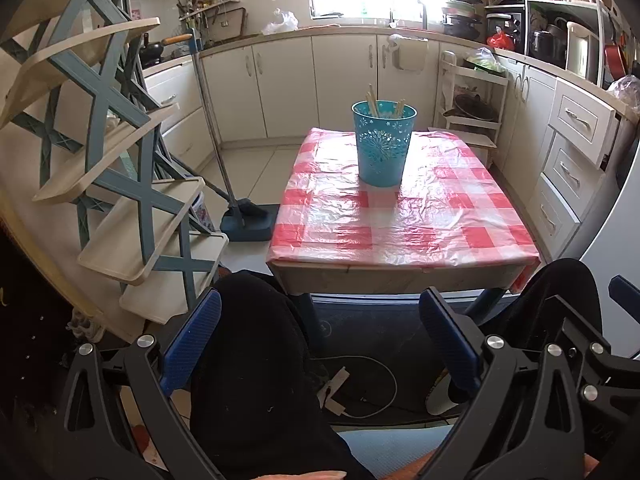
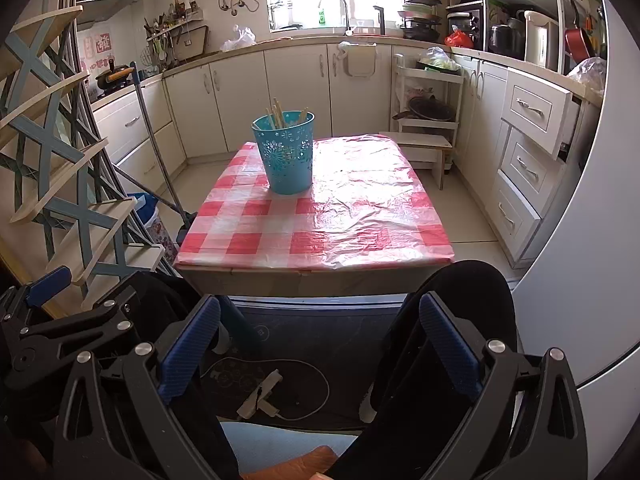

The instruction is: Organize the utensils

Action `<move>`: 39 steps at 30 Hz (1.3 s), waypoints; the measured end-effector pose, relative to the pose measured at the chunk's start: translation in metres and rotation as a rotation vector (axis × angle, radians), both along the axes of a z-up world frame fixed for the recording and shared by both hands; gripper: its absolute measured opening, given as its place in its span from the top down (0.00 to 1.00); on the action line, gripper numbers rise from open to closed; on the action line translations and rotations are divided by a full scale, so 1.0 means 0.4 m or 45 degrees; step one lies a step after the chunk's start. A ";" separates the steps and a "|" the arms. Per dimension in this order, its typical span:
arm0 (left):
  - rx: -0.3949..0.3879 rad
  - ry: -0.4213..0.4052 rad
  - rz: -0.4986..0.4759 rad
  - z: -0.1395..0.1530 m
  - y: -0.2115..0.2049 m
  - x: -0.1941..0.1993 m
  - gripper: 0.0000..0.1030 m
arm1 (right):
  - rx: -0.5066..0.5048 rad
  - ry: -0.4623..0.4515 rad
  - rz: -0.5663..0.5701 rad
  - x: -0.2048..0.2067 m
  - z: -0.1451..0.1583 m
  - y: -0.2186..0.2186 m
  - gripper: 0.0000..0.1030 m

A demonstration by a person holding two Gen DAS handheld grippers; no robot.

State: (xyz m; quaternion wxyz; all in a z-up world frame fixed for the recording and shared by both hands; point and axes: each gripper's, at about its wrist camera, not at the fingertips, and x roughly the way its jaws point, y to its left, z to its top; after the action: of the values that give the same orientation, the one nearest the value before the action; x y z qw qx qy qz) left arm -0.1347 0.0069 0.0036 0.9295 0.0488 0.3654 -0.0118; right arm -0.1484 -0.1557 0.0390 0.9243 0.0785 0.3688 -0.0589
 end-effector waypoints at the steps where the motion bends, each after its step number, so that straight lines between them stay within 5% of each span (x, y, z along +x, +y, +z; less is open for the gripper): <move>1: 0.004 -0.002 0.002 0.001 -0.001 -0.001 0.07 | 0.002 0.001 0.002 0.002 -0.001 -0.001 0.07; 39: 0.014 -0.009 0.011 -0.002 -0.003 -0.004 0.07 | 0.004 0.003 0.007 0.001 -0.004 0.008 0.07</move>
State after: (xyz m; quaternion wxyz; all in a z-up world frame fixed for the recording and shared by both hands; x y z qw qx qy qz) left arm -0.1364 0.0057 0.0030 0.9306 0.0524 0.3623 -0.0056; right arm -0.1479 -0.1523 0.0376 0.9239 0.0791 0.3702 -0.0560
